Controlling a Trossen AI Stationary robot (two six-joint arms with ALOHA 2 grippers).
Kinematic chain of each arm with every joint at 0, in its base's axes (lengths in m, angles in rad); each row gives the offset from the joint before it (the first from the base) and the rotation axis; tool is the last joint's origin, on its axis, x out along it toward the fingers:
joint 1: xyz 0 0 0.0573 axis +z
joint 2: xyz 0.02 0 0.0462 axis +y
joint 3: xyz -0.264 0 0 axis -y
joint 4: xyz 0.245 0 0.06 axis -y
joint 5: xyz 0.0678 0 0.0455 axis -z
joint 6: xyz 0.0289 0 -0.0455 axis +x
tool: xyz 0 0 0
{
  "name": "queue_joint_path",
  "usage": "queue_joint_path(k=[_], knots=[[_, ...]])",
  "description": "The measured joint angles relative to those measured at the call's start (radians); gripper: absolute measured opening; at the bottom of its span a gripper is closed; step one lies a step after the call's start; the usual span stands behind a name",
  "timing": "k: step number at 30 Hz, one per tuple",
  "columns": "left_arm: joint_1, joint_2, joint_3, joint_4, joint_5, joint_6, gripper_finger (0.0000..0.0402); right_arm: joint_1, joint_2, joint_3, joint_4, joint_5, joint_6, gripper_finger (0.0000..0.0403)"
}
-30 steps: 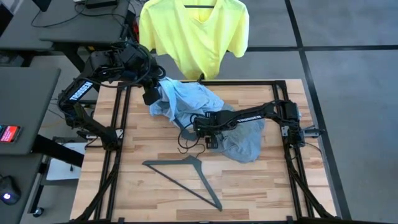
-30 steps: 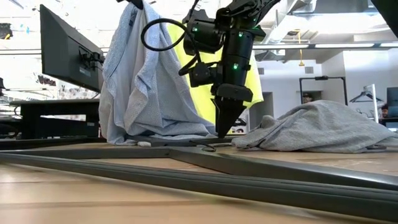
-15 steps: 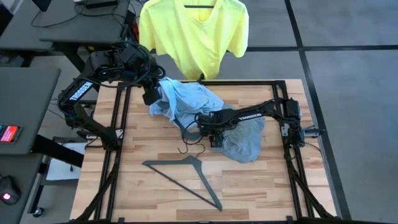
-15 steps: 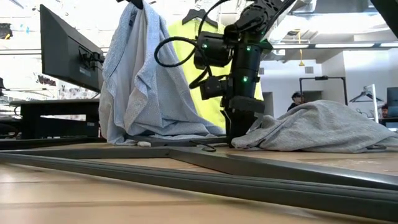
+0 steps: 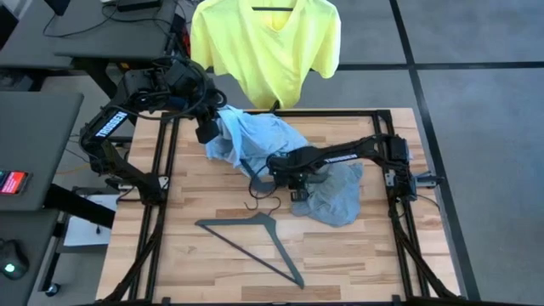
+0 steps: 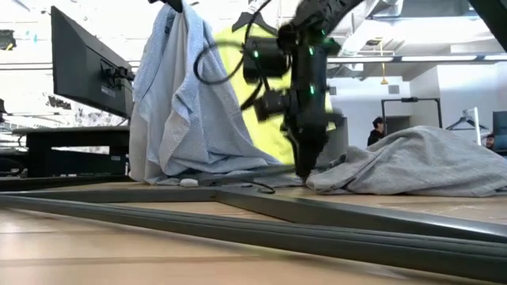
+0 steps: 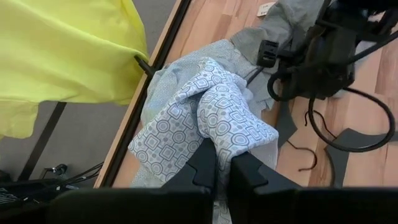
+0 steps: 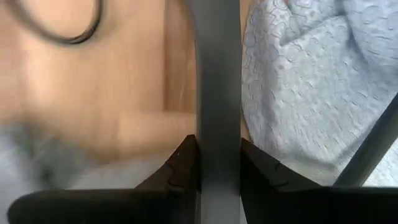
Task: Hang clothes
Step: Hang the blue polo shirt on the rack
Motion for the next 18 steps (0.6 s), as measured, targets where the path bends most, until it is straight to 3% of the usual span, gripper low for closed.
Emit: queue_joint_path(k=[5,9,13,18], knots=[[0.000,0.000,0.000,0.015,-0.007,-0.010,0.0000,-0.010,-0.019,0.177,-0.270,-0.180,-0.010,0.0066],[0.000,0.000,0.001,0.013,-0.074,-0.018,0.0000,-0.029,-0.075,0.258,-0.428,-0.368,-0.031,0.0066],[0.000,0.000,0.001,0.012,-0.185,-0.054,0.0000,-0.055,-0.161,0.255,-0.487,-0.548,0.034,0.0066],[0.001,0.000,0.001,0.013,-0.204,-0.076,0.0000,-0.058,-0.298,0.220,-0.428,-0.679,0.164,0.0066]])
